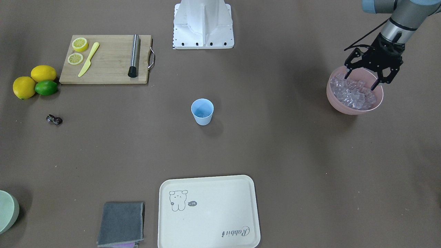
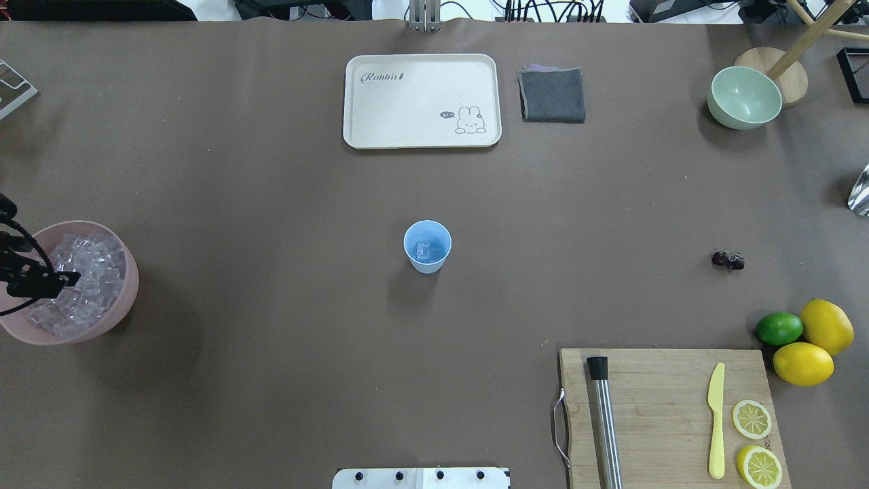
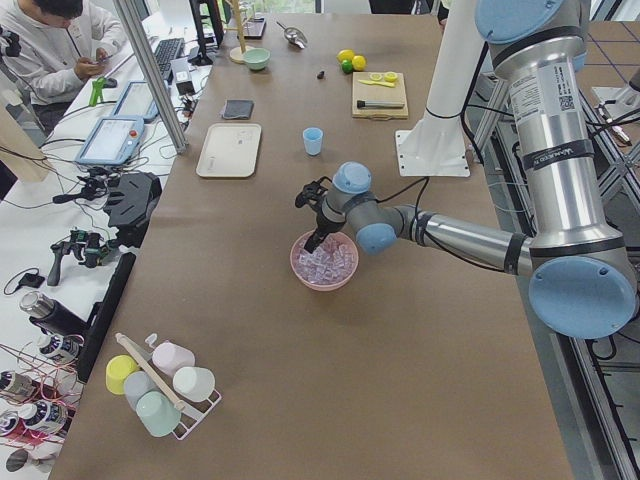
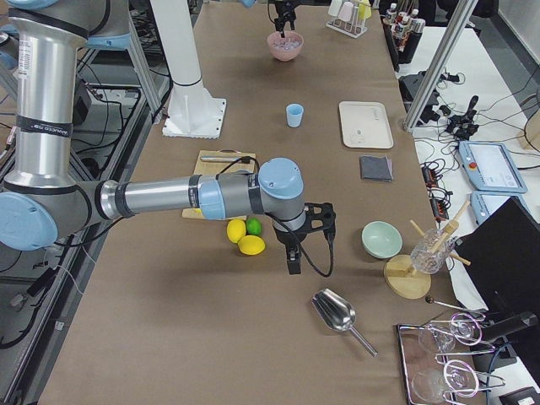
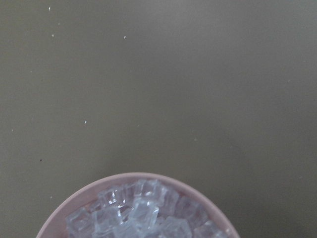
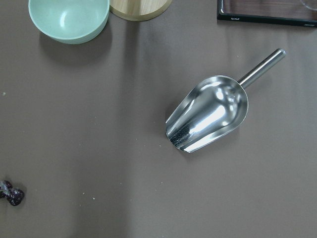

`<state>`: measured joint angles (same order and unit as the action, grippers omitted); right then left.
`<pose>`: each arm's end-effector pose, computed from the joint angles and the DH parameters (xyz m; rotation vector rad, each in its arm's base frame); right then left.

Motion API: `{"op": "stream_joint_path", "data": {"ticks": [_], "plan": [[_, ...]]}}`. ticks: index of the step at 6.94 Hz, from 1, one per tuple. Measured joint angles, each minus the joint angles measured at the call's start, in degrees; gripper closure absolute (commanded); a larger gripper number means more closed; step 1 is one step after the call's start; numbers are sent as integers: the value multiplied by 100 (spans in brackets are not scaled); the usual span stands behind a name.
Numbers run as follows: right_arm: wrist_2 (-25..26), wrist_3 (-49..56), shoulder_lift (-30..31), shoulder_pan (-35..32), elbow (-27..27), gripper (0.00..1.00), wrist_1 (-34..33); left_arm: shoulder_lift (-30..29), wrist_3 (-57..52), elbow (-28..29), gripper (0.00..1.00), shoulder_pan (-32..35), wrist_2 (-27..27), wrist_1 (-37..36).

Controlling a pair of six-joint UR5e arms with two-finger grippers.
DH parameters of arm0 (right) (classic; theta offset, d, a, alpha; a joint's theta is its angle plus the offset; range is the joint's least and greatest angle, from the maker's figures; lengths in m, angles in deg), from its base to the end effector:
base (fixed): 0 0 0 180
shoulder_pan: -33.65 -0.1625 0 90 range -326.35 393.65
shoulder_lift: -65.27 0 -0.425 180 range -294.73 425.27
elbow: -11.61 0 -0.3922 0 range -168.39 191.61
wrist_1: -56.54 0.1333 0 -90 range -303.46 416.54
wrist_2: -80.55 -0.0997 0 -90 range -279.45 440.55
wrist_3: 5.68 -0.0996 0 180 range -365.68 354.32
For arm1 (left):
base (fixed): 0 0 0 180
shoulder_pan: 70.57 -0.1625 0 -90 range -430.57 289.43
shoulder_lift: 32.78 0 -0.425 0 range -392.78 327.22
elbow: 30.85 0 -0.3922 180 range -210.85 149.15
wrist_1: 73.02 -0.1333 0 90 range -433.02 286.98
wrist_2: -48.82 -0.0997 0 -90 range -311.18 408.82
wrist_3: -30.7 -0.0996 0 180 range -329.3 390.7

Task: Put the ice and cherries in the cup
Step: 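Return the left gripper to the pink bowl and grasp another ice cube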

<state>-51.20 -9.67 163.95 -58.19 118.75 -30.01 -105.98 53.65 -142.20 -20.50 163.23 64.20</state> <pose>0.0810 -0.4343 0.5771 0.1849 -0.7294 0.0212 0.1868 -0.3667 0.5161 0.5567 0.8089 0.4647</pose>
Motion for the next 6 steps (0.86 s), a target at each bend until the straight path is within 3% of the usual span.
{"op": "stream_joint_path", "data": {"ticks": [1, 3, 5, 6], "plan": [[0, 2, -4, 0, 0, 0, 4, 110, -486, 174, 4, 1, 53, 302], [0, 3, -6, 0, 0, 0, 6, 229, -1283, 276, 31, -15, 149, 433], [0, 3, -7, 0, 0, 0, 5, 335, -1627, 313, 45, -73, 150, 444], [0, 3, -7, 0, 0, 0, 1, 379, -1691, 322, 48, -115, 134, 445]]}}
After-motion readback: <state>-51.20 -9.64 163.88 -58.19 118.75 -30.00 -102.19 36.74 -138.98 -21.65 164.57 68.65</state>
